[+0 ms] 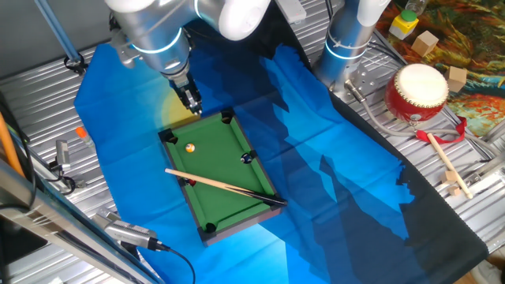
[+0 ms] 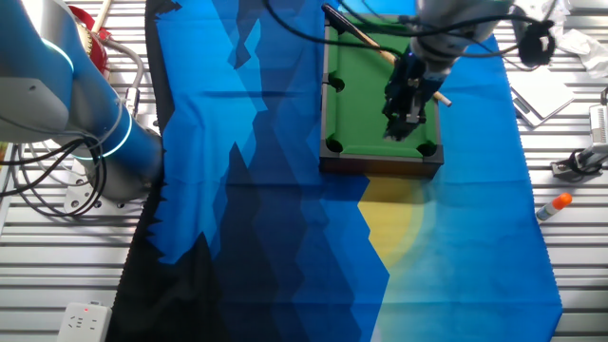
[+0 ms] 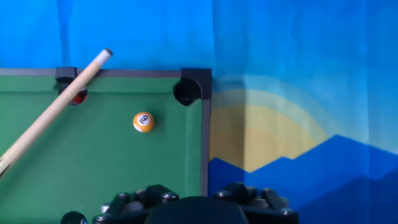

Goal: Hit the pool ball

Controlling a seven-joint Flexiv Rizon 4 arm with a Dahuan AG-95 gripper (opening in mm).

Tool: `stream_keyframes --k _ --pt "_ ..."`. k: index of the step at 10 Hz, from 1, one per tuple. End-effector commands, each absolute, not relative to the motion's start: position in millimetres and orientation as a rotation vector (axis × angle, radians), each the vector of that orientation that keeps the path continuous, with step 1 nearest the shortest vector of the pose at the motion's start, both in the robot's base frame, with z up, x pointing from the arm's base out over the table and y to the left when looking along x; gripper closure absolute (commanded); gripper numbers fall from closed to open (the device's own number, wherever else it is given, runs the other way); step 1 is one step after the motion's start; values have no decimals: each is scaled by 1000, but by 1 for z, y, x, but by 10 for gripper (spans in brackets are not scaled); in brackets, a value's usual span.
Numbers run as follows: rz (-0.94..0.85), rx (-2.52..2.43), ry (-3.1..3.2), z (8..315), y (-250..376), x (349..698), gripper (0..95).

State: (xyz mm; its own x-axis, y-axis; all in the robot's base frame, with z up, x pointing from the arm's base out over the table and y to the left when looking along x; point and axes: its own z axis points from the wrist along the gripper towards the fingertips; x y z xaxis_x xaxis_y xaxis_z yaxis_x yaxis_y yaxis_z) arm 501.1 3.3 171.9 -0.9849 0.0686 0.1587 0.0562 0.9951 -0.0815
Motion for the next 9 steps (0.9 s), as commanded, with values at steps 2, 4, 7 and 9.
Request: stream_keyframes --k 2,4,7,9 --pt "110 -140 -2958 177 9 497 950" --pt "109 -144 -2950 179 14 497 950" --pt "102 -148 -2952 173 21 504 950" --pt "106 -149 -2949 174 21 504 950"
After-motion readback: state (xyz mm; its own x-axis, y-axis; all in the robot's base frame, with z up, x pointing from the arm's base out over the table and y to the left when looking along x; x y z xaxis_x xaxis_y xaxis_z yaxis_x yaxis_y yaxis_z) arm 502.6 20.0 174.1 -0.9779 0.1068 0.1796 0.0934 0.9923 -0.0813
